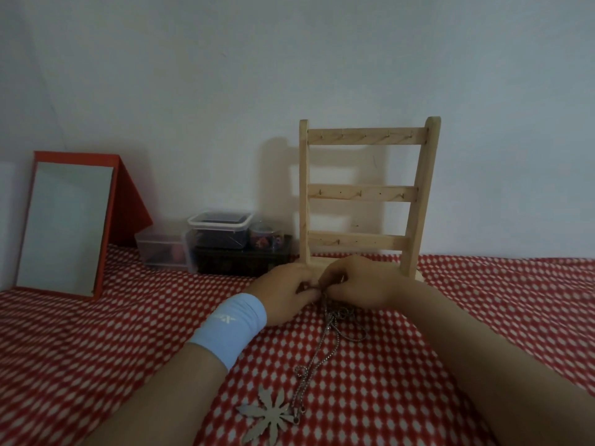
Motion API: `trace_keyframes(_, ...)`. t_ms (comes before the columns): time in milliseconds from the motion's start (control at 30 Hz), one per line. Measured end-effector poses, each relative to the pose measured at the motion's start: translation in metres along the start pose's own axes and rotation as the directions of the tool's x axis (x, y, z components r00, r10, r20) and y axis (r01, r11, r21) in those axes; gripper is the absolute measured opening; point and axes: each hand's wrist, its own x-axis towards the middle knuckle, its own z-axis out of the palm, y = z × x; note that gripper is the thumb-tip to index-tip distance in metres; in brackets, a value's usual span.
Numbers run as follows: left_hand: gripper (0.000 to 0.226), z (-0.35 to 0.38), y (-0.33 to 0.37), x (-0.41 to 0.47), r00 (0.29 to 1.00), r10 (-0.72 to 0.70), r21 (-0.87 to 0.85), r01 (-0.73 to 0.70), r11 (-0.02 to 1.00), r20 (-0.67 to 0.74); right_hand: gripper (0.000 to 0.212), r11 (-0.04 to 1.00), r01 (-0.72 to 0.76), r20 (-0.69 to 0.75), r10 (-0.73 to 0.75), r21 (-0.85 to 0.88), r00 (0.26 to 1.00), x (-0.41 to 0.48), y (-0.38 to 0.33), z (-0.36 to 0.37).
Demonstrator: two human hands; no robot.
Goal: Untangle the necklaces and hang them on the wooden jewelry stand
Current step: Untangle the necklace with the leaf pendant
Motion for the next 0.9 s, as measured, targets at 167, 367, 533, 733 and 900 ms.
trace_keyframes(167,0.023,-0.021,0.006,0.004,0.973,-0.162,-0.357,0.095,0.929,-0.163,0.013,0.906,0.121,-0.101,-0.088,0.405,0.991,-0.005,-0.011,-0.001)
trace_keyframes(367,0.029,-0.037,0.014,0.007,0.925,-0.350,-0.880,0.039,0.473,-0.147,0.012,0.870,0.097,-0.046,-0.085,0.483,0.995,-0.007,-0.016,-0.001)
trace_keyframes(533,0.025,-0.046,0.026,0.007,0.931,-0.359,-0.997,-0.060,0.048,-0.073,0.017,0.887,0.065,0.002,-0.074,0.456,0.997,-0.009,-0.016,-0.002)
trace_keyframes(733,0.028,-0.047,0.027,0.006,0.916,-0.395,-0.998,-0.055,0.041,-0.067,0.017,0.889,0.108,-0.076,-0.083,0.445,0.994,-0.011,-0.012,-0.003)
trace_keyframes(900,0.030,-0.042,0.024,0.008,0.914,-0.406,-0.982,0.050,0.184,-0.029,0.020,0.858,0.034,-0.153,0.053,0.513,0.987,-0.008,-0.008,0.002)
